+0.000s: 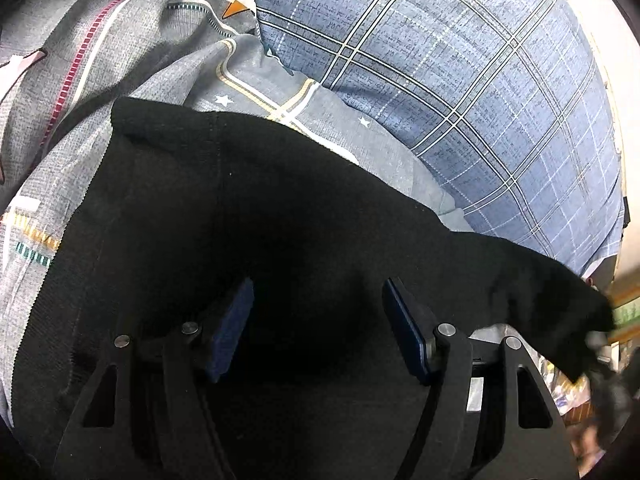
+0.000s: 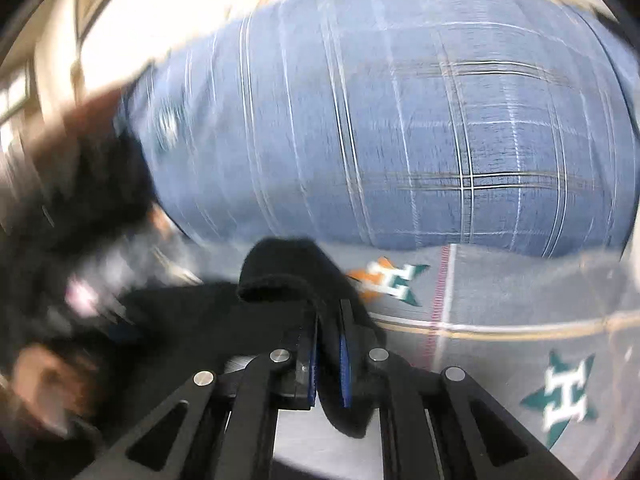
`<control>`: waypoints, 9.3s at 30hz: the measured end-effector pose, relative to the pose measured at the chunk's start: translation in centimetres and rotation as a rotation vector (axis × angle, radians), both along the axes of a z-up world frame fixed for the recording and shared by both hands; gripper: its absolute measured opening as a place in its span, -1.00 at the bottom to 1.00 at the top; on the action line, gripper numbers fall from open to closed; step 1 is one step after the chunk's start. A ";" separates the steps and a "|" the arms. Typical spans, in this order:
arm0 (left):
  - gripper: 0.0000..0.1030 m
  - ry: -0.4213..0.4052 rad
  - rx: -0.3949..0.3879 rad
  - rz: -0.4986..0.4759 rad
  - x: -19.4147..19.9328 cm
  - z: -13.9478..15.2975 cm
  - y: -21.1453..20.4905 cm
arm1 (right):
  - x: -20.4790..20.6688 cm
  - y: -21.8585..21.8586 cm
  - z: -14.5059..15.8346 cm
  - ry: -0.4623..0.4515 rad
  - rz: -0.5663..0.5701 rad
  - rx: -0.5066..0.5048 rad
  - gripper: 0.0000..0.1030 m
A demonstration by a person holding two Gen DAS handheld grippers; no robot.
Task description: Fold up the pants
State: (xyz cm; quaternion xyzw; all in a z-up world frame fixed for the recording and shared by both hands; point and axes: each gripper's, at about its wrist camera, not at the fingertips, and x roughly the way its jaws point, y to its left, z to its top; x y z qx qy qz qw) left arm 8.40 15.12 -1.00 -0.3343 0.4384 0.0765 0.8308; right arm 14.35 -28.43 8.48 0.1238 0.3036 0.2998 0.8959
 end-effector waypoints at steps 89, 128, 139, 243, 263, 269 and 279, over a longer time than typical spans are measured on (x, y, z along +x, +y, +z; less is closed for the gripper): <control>-0.28 0.018 0.104 0.069 1.9 -1.3 4.2 | -5.3 -13.0 -9.4 0.025 -0.503 0.255 -0.93; 0.22 -0.042 0.101 -0.067 0.2 0.5 3.8 | -2.5 -7.4 -15.4 0.208 -0.324 -0.111 -0.57; 0.72 -0.136 0.413 -0.275 3.6 11.1 8.1 | -3.6 -3.0 -14.8 0.082 -0.207 -0.331 0.38; -0.53 -0.042 0.606 -0.665 -17.1 2.1 1.3 | -17.6 -13.5 -11.9 0.044 -0.075 -0.372 -0.90; -0.25 0.108 0.500 -0.776 -6.9 -0.3 -1.5 | -20.0 -13.1 -6.1 -0.035 -0.181 -0.377 -0.77; -0.33 0.081 0.515 -0.670 -0.9 -0.2 0.3 | -19.2 -6.2 -4.5 -0.044 -0.072 -0.419 -0.63; -0.01 0.033 0.644 -0.515 -1.2 1.4 1.4 | -10.5 15.0 -9.5 0.173 0.298 -0.159 -0.41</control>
